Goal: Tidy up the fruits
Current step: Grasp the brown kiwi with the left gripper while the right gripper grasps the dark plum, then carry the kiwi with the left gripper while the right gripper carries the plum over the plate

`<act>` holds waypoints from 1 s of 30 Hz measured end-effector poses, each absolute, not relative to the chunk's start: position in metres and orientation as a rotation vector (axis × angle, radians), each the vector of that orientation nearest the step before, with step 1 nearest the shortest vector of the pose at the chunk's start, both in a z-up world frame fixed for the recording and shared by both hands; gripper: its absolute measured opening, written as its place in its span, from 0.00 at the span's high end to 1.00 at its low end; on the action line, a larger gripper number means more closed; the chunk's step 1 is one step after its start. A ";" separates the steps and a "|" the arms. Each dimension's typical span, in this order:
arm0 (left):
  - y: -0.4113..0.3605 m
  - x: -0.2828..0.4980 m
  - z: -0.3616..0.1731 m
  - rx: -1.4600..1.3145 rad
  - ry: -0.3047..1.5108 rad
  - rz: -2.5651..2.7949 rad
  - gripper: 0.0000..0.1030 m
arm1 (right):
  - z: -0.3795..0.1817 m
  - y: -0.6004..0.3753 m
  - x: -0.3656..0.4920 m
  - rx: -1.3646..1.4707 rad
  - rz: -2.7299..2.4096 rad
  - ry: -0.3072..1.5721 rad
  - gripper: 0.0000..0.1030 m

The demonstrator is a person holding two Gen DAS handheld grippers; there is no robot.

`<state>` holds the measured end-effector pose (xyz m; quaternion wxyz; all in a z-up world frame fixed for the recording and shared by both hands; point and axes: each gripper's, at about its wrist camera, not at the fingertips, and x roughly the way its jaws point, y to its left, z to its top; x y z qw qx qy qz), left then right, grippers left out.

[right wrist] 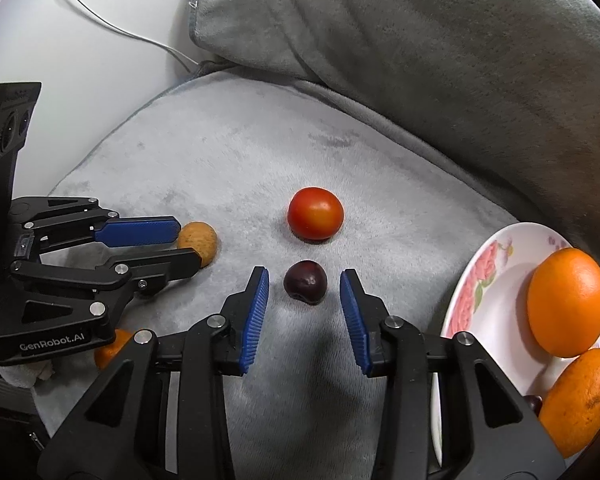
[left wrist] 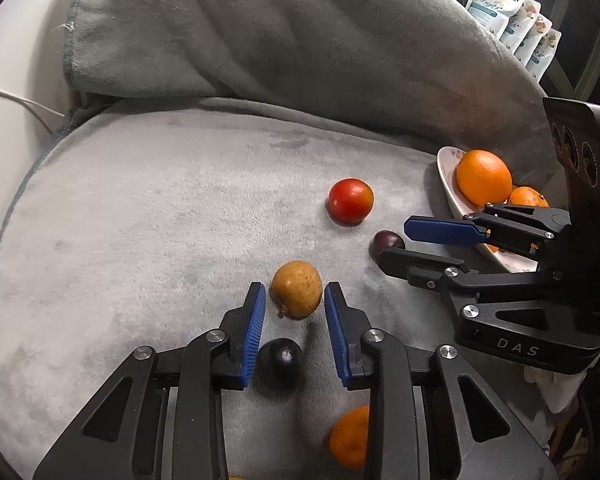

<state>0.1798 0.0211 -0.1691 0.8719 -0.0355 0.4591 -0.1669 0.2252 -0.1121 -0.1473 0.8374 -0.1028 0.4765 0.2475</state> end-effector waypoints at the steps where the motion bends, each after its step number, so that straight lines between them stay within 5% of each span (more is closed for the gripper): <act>1: 0.021 0.181 -0.170 -0.073 0.961 -0.347 0.73 | -0.149 -0.112 0.227 -0.220 0.521 1.011 0.63; 13: 0.016 0.184 -0.172 -0.057 0.957 -0.345 0.77 | -0.158 -0.106 0.232 -0.236 0.520 1.033 0.76; 30: 0.014 0.175 -0.152 -0.105 0.916 -0.372 0.77 | -0.123 -0.140 0.205 -0.144 0.522 0.932 0.76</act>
